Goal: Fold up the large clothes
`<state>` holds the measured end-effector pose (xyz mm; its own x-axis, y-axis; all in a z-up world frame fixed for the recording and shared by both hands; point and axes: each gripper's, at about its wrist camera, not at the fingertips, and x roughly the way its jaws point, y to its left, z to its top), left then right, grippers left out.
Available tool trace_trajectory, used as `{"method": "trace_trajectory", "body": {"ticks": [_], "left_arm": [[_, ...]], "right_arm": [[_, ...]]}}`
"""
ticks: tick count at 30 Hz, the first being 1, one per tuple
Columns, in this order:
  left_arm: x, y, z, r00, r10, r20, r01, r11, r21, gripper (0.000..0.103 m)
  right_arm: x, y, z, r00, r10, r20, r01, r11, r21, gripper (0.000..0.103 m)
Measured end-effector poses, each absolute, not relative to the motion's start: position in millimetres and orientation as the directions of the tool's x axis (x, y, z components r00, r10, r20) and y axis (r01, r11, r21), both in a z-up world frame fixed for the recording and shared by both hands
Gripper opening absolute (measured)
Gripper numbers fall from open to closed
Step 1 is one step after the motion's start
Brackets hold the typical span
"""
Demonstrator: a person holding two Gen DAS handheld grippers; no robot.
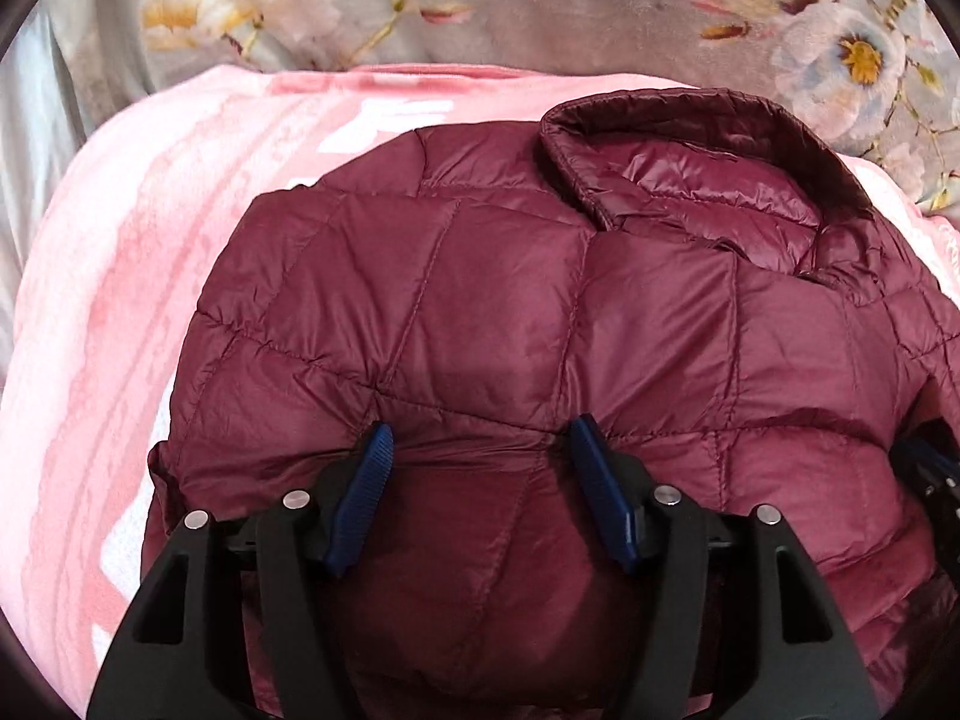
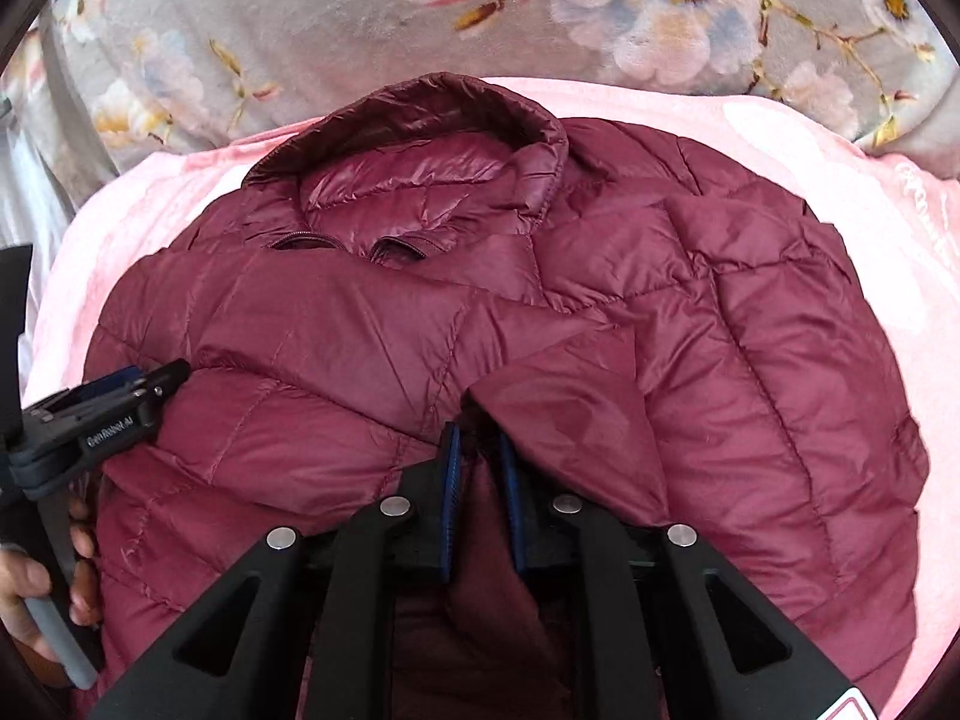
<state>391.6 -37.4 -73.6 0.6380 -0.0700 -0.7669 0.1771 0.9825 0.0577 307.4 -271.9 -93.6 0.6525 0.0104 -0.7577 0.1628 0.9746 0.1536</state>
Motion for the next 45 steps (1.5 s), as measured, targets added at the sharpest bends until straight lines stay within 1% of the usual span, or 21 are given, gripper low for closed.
{"method": "trace_trajectory", "body": {"ticks": [5, 6, 7, 10, 11, 12, 16, 18, 19, 20, 21, 22, 23, 24, 25, 28, 31, 34, 39, 41, 45], "left_arm": [[394.2, -34.6, -69.7, 0.629, -0.071, -0.774, 0.178, 0.983, 0.054, 0.063], [396.6, -33.9, -66.8, 0.614, -0.083, -0.785, 0.185, 0.982, 0.042, 0.064], [405.1, -28.8, -59.5, 0.564, -0.146, -0.813, 0.209, 0.977, -0.03, 0.071], [428.8, -8.6, -37.6, 0.47, -0.36, -0.806, 0.199, 0.933, -0.301, 0.078], [439.2, -4.2, -29.3, 0.465, -0.401, -0.789, 0.177, 0.916, -0.361, 0.081], [451.5, -3.8, -22.3, 0.465, -0.425, -0.776, 0.166, 0.903, -0.396, 0.088], [498.0, -18.8, -23.1, 0.422, -0.46, -0.781, 0.148, 0.885, -0.441, 0.089], [513.6, -26.4, -34.6, 0.384, -0.48, -0.788, 0.125, 0.873, -0.471, 0.089], [521.3, -31.6, -40.8, 0.369, -0.478, -0.797, 0.119, 0.875, -0.469, 0.088], [525.1, -36.3, -43.5, 0.366, -0.465, -0.806, 0.116, 0.882, -0.456, 0.088], [527.5, -42.5, -42.4, 0.372, -0.455, -0.809, 0.128, 0.888, -0.441, 0.083], [527.6, -46.3, -39.7, 0.372, -0.463, -0.804, 0.15, 0.885, -0.441, 0.065], [528.8, -52.3, -36.2, 0.355, -0.485, -0.799, 0.18, 0.874, -0.45, 0.054], [529.4, -60.5, -32.4, 0.317, -0.518, -0.795, 0.216, 0.855, -0.472, 0.034], [531.2, -65.1, -29.2, 0.305, -0.527, -0.793, 0.223, 0.849, -0.478, 0.022], [527.2, -69.8, -3.8, 0.339, -0.552, -0.761, 0.264, 0.833, -0.487, 0.013], [516.5, -60.2, 20.3, 0.402, -0.579, -0.709, 0.29, 0.815, -0.502, 0.01], [507.2, -50.4, 20.7, 0.431, -0.575, -0.695, 0.304, 0.818, -0.488, 0.009], [509.4, -40.3, -32.1, 0.385, -0.517, -0.765, 0.257, 0.856, -0.449, 0.006], [511.7, -37.1, -51.4, 0.367, -0.502, -0.783, 0.24, 0.864, -0.442, 0.001], [508.5, -29.6, -61.4, 0.379, -0.531, -0.757, 0.243, 0.847, -0.473, 0.0]], "right_arm": [[312.4, -273.0, -88.2, 0.627, 0.029, -0.778, 0.15, 0.976, 0.157, 0.012], [314.0, -273.7, -83.1, 0.619, 0.043, -0.784, 0.14, 0.976, 0.165, 0.017], [315.6, -276.1, -73.7, 0.627, 0.069, -0.776, 0.126, 0.974, 0.189, 0.018], [329.5, -291.9, -44.1, 0.697, 0.101, -0.71, 0.128, 0.956, 0.262, 0.044], [342.1, -300.8, -38.7, 0.71, 0.122, -0.693, 0.137, 0.942, 0.305, 0.057], [351.1, -307.9, -38.8, 0.709, 0.145, -0.69, 0.137, 0.932, 0.336, 0.063], [390.5, -337.1, -60.0, 0.689, 0.154, -0.709, 0.238, 0.875, 0.421, 0.063], [407.3, -336.9, -72.3, 0.655, 0.148, -0.741, 0.259, 0.878, 0.404, 0.063], [414.1, -333.2, -77.1, 0.632, 0.145, -0.761, 0.261, 0.885, 0.386, 0.062], [419.9, -330.0, -79.8, 0.614, 0.154, -0.774, 0.255, 0.89, 0.379, 0.056], [426.3, -324.1, -81.0, 0.595, 0.182, -0.782, 0.232, 0.894, 0.385, 0.038], [431.2, -319.4, -80.0, 0.579, 0.208, -0.788, 0.212, 0.895, 0.392, 0.028], [436.6, -315.4, -74.3, 0.571, 0.233, -0.787, 0.196, 0.893, 0.406, 0.017], [439.7, -314.4, -66.4, 0.578, 0.259, -0.774, 0.182, 0.883, 0.432, 0.013], [440.4, -314.9, -58.0, 0.588, 0.289, -0.756, 0.172, 0.868, 0.465, 0.011], [436.4, -320.8, -24.1, 0.646, 0.371, -0.667, 0.114, 0.817, 0.565, 0.007], [414.7, -317.5, -4.1, 0.719, 0.324, -0.615, 0.06, 0.853, 0.518, 0.006], [403.0, -318.8, -26.0, 0.729, 0.231, -0.644, 0.084, 0.904, 0.419, 0.004], [398.6, -337.4, -83.4, 0.676, 0.184, -0.713, 0.187, 0.894, 0.407, 0.004], [397.9, -340.4, -101.8, 0.659, 0.18, -0.73, 0.198, 0.896, 0.399, 0.004], [391.3, -338.4, -107.3, 0.665, 0.159, -0.73, 0.184, 0.912, 0.366, 0.003]]}}
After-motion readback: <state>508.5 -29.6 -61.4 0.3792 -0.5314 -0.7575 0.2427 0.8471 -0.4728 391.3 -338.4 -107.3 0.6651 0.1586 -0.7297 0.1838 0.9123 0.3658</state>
